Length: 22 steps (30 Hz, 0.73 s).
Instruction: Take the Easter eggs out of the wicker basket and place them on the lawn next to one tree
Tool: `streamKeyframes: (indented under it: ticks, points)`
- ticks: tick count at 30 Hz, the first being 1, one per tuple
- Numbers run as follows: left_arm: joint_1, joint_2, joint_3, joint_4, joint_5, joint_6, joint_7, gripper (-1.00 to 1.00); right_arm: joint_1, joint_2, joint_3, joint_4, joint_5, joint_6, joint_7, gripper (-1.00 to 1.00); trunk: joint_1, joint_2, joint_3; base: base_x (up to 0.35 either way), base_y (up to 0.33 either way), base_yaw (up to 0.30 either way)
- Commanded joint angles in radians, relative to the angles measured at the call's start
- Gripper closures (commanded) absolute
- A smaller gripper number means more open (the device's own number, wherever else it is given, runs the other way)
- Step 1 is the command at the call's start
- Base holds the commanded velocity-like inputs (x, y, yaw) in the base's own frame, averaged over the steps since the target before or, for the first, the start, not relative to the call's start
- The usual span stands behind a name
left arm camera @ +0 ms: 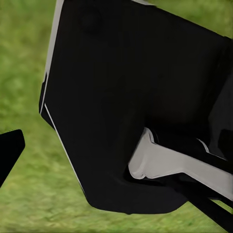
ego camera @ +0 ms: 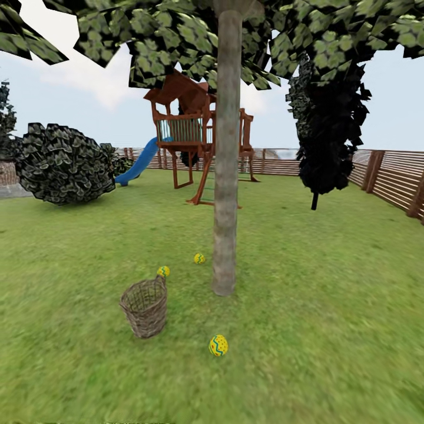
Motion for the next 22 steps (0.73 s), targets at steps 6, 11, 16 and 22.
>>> streamKeyframes:
  ticks: [6,11,16,22]
  points:
    - [-0.001,0.0,0.007,-0.001,-0.004,0.003,0.001,-1.0,-0.001,-0.002,0.002,0.001,0.003,0.001,0.005,-1.0,0.0,-0.001,0.0,0.0,0.0,0.055]
    - [-0.001,0.012,0.005,-0.006,-0.006,0.003,0.005,-1.0,-0.001,-0.004,0.001,0.001,0.002,0.001,0.005,-1.0,0.0,-0.001,0.0,0.0,0.0,0.004]
    - [-0.001,0.006,0.004,-0.002,-0.006,0.004,0.004,-1.0,-0.001,-0.005,0.001,0.001,0.003,0.001,0.005,-1.0,0.0,-0.001,0.0,0.0,0.0,0.0]
    - [-0.001,0.007,0.002,-0.005,-0.008,0.004,0.004,-1.0,0.0,-0.005,0.001,0.001,0.003,0.001,0.005,-1.0,0.0,-0.001,0.0,0.0,0.0,0.0]
